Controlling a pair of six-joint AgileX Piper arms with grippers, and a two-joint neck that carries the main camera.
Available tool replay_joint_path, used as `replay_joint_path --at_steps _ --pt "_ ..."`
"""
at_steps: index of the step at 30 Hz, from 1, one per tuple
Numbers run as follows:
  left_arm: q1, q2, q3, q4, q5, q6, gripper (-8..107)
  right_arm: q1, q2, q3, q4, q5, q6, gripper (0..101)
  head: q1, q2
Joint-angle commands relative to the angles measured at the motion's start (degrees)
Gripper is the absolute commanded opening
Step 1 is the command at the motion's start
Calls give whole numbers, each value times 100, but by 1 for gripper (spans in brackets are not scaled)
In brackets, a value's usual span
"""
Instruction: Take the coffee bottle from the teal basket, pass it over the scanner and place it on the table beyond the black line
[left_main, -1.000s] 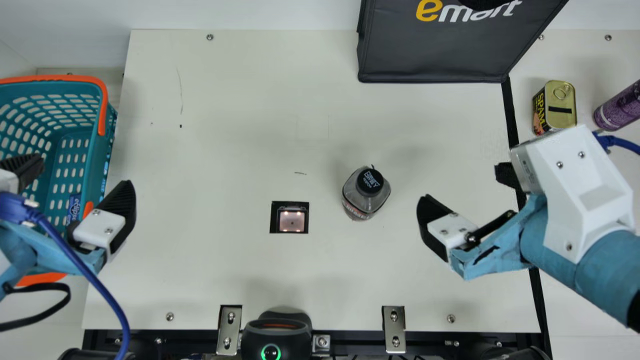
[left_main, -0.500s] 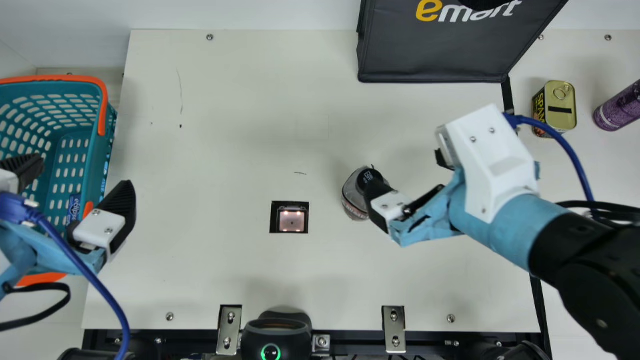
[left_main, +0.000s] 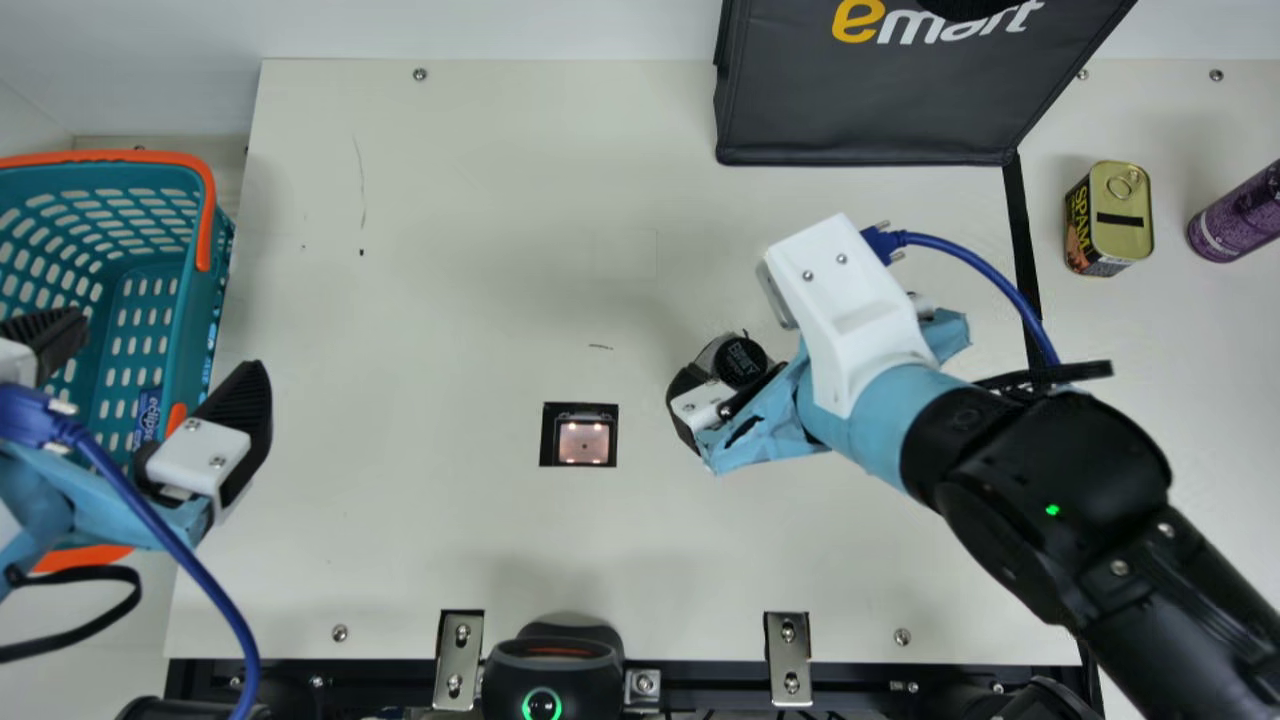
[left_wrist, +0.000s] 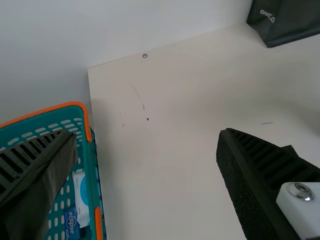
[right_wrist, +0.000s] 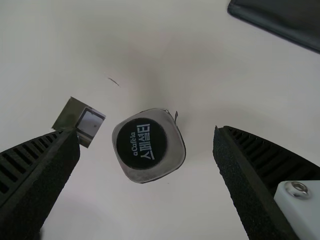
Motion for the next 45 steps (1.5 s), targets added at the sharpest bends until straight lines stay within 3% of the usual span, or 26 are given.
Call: replay_joint_path --at_steps 1,17,31,45 --pt "0 0 0 0 0 0 90 19 58 32 -34 -11 43 95 -166 9" --pt "0 0 0 0 0 0 90 189 357 252 -209 -125 270 95 -166 9" --pt "0 0 0 0 0 0 90 262 436 283 -298 -228 343 1 -166 9" --pt "0 0 0 0 0 0 90 385 404 -341 -408 330 410 0 -166 9"
